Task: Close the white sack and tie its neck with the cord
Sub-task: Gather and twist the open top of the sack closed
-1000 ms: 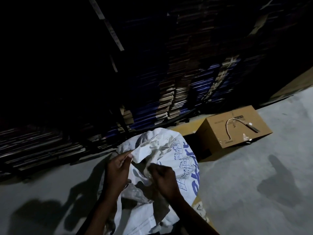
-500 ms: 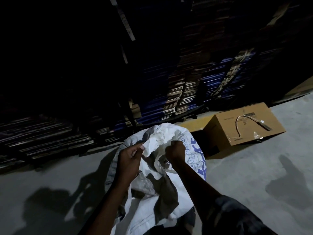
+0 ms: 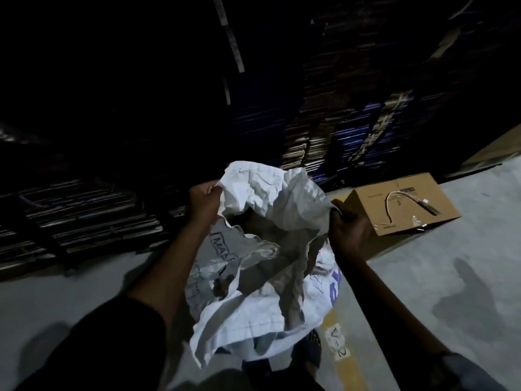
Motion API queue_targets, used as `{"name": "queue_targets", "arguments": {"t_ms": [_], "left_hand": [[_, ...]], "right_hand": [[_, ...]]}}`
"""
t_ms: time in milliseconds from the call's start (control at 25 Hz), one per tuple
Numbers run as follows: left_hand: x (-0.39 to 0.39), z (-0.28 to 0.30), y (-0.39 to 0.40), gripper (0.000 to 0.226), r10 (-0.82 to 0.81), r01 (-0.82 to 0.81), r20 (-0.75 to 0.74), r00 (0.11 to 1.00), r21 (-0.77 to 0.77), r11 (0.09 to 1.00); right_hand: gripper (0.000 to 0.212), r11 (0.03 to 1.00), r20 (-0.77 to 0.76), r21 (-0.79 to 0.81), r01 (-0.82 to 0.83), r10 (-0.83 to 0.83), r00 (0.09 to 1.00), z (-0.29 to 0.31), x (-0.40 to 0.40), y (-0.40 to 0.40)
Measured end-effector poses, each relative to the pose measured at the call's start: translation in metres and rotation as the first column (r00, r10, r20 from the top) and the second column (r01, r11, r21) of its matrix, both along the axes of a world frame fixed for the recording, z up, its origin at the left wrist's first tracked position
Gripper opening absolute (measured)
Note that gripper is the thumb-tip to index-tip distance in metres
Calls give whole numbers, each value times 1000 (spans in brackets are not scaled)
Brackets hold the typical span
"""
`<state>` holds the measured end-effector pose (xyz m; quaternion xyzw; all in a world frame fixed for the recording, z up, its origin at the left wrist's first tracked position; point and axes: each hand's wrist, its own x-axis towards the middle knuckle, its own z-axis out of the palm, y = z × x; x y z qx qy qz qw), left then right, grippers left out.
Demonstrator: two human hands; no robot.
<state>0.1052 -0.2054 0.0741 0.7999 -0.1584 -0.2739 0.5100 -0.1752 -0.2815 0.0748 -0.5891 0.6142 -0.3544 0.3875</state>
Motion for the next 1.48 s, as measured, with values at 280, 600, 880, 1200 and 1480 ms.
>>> {"name": "queue_targets", "arguments": {"t_ms": [280,600,880,1200,1480], "left_hand": [[-9,23,80,42,-22,17,-71,997,-72,997],[-94,42,293,62,-243,250,-82,966,76,965],[-169,0,315,101,-205,218,-86,975,188,958],[-164,-31,264,55,196,-182,-77,978,152,971],[-154,16,241,23,122,-122,13,992,10,992]], "right_hand": [[48,992,-107,110,-65,77,991,-2,-16,53],[42,866,-298,-109,-488,440,847,24,-47,144],[52,462,-537,-183,-868,692,482,22,-49,163],[70,153,-678,-47,-987,721,144,28,-28,155],[82,111,-647,15,-994,759,75,34,13,149]]}}
